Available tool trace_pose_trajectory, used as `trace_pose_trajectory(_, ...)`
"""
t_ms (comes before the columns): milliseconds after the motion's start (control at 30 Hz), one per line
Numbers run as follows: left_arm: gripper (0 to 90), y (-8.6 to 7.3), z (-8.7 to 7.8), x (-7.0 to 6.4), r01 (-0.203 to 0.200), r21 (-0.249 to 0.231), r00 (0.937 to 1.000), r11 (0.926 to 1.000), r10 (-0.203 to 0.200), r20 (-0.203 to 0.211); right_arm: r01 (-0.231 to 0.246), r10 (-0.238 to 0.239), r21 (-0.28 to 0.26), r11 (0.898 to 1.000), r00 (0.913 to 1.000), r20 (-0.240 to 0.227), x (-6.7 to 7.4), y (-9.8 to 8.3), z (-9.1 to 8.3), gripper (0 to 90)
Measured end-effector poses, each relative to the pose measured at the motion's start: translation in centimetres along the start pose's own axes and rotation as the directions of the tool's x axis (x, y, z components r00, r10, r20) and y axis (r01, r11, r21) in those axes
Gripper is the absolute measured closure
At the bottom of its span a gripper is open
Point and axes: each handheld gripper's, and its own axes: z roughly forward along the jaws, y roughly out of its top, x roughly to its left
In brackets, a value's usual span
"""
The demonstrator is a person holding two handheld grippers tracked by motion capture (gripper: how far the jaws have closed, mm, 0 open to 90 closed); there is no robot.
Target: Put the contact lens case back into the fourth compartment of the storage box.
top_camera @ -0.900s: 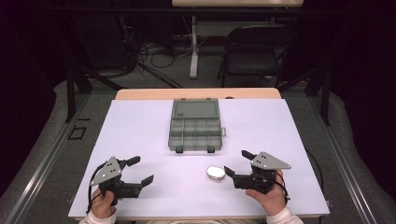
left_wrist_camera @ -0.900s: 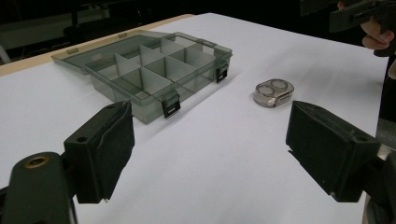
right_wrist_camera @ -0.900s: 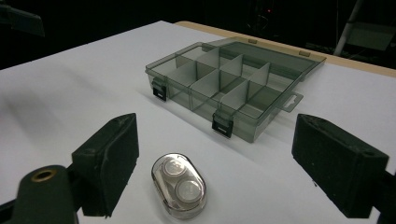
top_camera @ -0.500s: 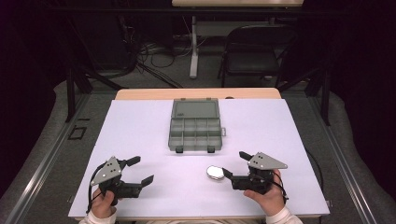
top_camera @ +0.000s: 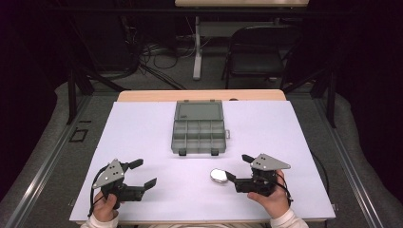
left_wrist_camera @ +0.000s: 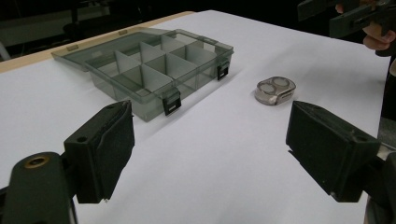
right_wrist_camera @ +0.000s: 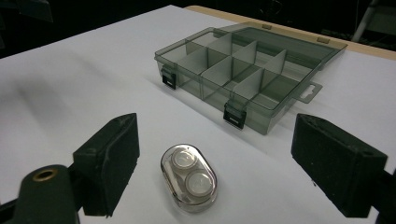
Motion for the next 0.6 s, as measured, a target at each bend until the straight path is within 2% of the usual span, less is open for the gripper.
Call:
trace_pose_trajectory(133,15.9,0.0,-0.1,-0.1,0.002,-0.002,1.0,1.0,-0.002,-0.004,-0.009,0.01,0.024,1.0,0.9999,-0.014,-0.1,0.1,0.3,15.5)
trace_pose_trajectory(167,15.9,-0.1,-0.2,-0.2,-0.001,-0.001,1.0,1.0,0.001,-0.007,-0.012,0.013,0.045,0.999,0.9997,-0.019,-0.2,0.1,0.5,15.5)
trace_pose_trajectory(400,15.9,-0.1,-0.4,-0.2,0.002,-0.003,0.9999,1.0,-0.002,-0.015,-0.025,0.028,0.083,0.996,0.9991,-0.033,-0.4,0.2,1.0,15.9)
trace_pose_trajectory(533,15.9,-0.3,-0.6,-0.2,0.005,0.001,0.9998,1.0,-0.005,-0.017,-0.017,0.022,0.109,0.994,0.9983,-0.053,-0.5,0.5,1.2,16.6)
trace_pose_trajectory(600,15.9,-0.3,-0.7,-0.2,0.006,-0.001,0.9997,1.0,-0.006,-0.024,-0.011,0.016,0.116,0.993,0.9988,-0.046,-0.5,0.7,1.4,16.6)
